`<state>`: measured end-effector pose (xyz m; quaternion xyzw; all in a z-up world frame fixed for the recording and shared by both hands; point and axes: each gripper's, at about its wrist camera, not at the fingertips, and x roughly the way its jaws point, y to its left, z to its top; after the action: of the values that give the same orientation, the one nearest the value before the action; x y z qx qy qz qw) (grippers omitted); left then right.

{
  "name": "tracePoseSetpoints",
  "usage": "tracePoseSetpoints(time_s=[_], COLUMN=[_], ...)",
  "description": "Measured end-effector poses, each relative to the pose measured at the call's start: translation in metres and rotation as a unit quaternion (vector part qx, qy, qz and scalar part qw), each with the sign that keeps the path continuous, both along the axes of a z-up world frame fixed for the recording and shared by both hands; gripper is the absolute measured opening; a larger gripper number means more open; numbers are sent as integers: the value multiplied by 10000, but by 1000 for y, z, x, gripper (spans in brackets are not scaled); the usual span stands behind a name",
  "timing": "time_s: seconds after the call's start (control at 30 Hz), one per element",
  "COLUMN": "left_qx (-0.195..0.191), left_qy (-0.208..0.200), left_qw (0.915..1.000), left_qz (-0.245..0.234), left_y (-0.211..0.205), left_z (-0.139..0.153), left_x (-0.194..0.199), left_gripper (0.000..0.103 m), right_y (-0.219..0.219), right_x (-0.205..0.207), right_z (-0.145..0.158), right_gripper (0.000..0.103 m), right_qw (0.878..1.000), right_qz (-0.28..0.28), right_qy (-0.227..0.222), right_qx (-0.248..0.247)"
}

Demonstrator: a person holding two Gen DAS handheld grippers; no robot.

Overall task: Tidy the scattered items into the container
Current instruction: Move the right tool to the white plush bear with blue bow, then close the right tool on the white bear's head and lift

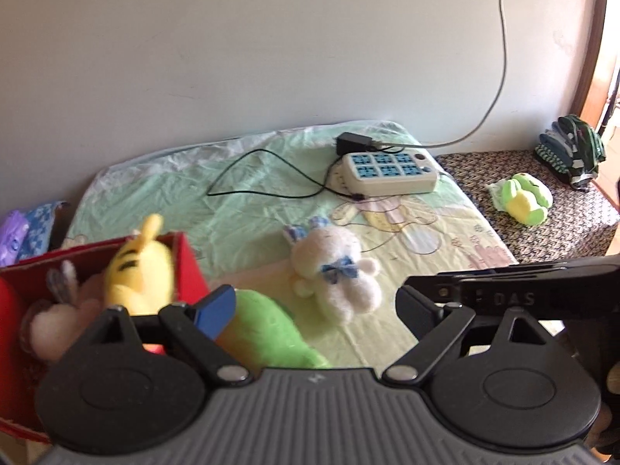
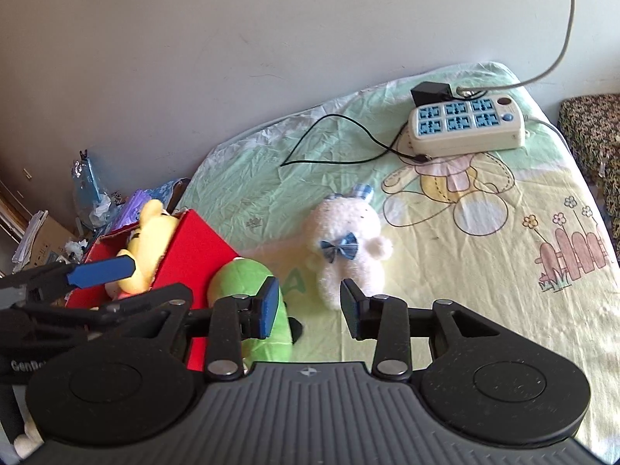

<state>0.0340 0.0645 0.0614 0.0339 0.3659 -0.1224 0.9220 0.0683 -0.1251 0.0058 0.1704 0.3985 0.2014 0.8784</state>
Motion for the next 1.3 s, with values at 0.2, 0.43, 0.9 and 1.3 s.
tracePoseSetpoints(time_s=[0.2, 0.43, 0.9, 1.3], left_qx=[-82, -142, -149, 127], left_qy=[192, 491, 958, 1210], left_qw=[9995, 9983, 9951, 9917], left_qz=[-220, -286, 213, 413], left_y=[-28, -51, -60, -58], left_z=[-29, -61, -95, -109], left_x=[24, 53, 94, 120], left_gripper=[86, 81, 80, 73], right_y=[-24, -36, -25, 1], right_x=[33, 88, 165, 189], right_z=[-17, -35, -77, -105], right_gripper=[39, 53, 52, 62], right_qw=[9993, 9950, 9758, 9614], right_qz=[37, 540, 1414, 1858], right_qy=[303, 715, 1438, 1630], right_qx=[217, 434, 850, 1213])
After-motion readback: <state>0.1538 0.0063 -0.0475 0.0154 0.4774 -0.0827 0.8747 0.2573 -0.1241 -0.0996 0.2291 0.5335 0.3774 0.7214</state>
